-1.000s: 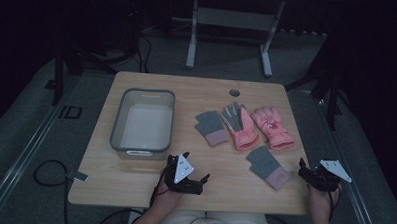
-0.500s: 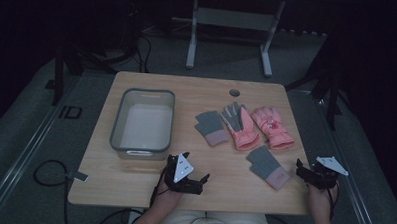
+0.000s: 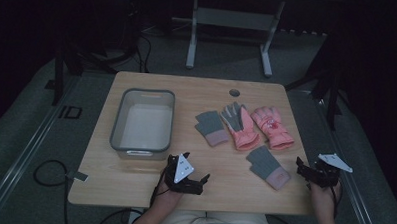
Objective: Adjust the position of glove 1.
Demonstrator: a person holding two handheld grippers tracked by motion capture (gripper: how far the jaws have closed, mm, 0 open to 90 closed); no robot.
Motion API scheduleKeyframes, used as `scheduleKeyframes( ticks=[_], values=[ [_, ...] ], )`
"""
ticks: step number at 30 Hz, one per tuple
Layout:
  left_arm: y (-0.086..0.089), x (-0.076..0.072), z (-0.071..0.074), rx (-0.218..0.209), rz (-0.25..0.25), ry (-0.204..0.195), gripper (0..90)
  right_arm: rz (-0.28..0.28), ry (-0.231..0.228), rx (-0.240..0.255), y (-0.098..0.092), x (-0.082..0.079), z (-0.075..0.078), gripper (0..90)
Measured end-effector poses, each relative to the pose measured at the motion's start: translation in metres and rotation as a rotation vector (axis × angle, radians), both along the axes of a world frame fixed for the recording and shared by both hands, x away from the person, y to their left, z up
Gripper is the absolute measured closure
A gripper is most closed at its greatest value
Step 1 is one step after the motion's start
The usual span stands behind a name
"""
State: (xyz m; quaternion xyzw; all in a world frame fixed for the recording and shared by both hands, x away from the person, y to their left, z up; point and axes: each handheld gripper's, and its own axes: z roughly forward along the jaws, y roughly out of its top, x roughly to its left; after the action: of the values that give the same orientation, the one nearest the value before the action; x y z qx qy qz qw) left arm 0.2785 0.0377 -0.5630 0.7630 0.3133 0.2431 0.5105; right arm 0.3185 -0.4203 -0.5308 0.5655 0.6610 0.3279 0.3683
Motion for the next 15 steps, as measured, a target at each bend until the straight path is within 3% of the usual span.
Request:
scheduleKeyframes(
  ticks=[5,13,15],
  values=[
    [0.0,0.0,0.0,-0.002,0.001,-0.001,0.4,0.01,0.011,0.001,0.007,0.003,0.008,11.5],
    [0.0,-0.001,0.0,0.002,0.001,-0.006,0.3,0.028,-0.016,-0.001,0.017,0.009,0.03,13.6],
    [0.0,-0.001,0.0,0.003,0.0,-0.008,0.3,0.051,-0.014,0.031,0.017,0.013,0.042,15.6]
  ],
)
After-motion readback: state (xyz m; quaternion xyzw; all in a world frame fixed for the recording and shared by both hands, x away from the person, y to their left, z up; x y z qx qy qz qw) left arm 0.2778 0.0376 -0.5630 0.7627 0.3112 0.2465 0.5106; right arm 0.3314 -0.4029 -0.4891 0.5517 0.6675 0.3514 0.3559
